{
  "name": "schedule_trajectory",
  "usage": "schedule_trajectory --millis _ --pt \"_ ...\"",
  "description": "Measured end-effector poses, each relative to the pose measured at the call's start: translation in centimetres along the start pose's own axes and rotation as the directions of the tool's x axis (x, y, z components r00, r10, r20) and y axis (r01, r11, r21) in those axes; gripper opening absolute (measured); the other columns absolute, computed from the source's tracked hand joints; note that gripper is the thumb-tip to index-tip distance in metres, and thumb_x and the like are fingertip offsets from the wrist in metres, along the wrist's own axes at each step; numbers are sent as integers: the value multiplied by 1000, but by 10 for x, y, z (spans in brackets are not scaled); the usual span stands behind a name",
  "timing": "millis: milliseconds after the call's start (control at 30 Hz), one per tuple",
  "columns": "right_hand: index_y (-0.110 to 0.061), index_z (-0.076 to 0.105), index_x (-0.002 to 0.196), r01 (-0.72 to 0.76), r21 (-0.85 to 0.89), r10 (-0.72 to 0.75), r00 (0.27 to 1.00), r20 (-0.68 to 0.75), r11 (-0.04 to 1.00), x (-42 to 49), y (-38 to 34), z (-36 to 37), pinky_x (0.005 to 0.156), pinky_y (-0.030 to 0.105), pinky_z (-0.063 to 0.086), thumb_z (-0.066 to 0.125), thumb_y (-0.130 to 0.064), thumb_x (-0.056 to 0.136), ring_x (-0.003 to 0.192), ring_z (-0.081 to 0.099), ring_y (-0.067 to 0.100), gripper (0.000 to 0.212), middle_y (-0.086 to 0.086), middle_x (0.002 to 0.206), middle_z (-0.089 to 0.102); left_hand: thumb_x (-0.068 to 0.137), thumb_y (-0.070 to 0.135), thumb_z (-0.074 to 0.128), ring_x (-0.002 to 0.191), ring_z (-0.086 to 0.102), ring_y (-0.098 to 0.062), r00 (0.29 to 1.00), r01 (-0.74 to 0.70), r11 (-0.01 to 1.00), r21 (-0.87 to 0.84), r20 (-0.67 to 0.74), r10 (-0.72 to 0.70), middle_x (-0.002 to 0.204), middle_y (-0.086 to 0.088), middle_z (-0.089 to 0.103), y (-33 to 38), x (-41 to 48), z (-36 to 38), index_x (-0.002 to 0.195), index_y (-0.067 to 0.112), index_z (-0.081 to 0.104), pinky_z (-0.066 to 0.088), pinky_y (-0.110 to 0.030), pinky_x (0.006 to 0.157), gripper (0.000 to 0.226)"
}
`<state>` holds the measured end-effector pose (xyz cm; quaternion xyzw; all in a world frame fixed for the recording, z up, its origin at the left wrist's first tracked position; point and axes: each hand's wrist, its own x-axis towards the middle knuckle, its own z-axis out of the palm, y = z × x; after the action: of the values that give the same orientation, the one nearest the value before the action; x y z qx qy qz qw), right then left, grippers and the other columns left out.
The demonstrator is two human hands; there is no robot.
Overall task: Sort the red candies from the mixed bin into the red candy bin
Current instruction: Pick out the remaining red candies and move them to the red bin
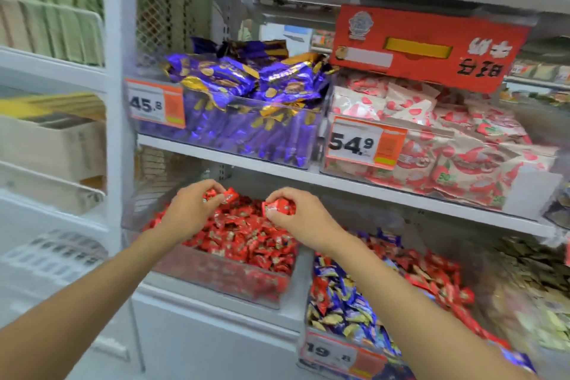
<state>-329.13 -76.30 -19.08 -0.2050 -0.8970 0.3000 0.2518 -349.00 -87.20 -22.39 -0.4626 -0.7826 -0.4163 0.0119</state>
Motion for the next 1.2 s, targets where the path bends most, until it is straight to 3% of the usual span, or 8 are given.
schedule_trajectory --millis 100,167,267,533,667,800,933,1200 --pt "-18 62 121 -24 -127 36 995 91 992 44 3 28 90 20 40 73 -28 81 104 56 7 43 0 118 65 78 54 62 90 64 -23 998 54 997 50 32 -55 89 3 70 -27 20 -1 82 42 61 48 -37 81 12" --pt "-17 51 137 -40 -217 83 978 193 975 53 8 32 100 19 33 73 -35 81 122 50 10 62 2 138 53 71 73 54 114 57 -22 982 99 985 143 143 -120 116 3 65 -36 22 2 102 41 68 41 -42 99 47" --pt "-16 53 134 -20 -262 48 994 99 965 33 20 12 103 15 27 66 -29 88 130 46 14 50 1 139 53 75 70 57 135 36 -24 984 80 969 232 134 -113 142 -1 46 -32 16 7 113 43 65 22 -50 112 47" --pt "-28 64 103 -186 -141 185 983 -21 972 -103 76 -58 85 20 43 60 -10 89 93 60 6 23 -9 101 66 93 45 51 124 41 -3 883 -159 973 -167 416 216 138 -1 51 68 -35 71 134 13 53 24 -8 97 51" --pt "-15 66 117 -190 -142 200 978 64 971 -116 77 -46 83 6 40 59 -7 90 98 57 5 29 -3 111 65 83 73 33 135 29 0 831 -103 972 -212 518 201 144 16 33 79 -62 93 145 25 34 18 -11 103 78" --pt "-12 63 118 -153 -185 202 938 282 971 -99 71 -14 91 35 47 66 -24 85 101 60 23 35 8 112 66 59 95 28 129 34 4 884 -48 969 -243 441 154 137 22 37 81 -68 97 141 32 39 23 -13 102 104" --pt "-9 54 119 -30 -494 219 919 328 869 -88 82 9 91 39 39 62 -38 85 114 48 31 46 13 120 55 73 74 36 133 39 -3 892 -8 971 -238 437 115 142 16 43 78 -70 100 133 42 41 28 -25 112 68" --pt "-16 59 90 -243 -302 305 936 177 922 -94 114 -67 69 31 46 60 -8 87 74 57 16 9 -1 84 60 80 60 44 125 39 2 894 -94 964 -247 406 191 137 16 45 82 -65 93 136 32 47 29 -19 100 62"
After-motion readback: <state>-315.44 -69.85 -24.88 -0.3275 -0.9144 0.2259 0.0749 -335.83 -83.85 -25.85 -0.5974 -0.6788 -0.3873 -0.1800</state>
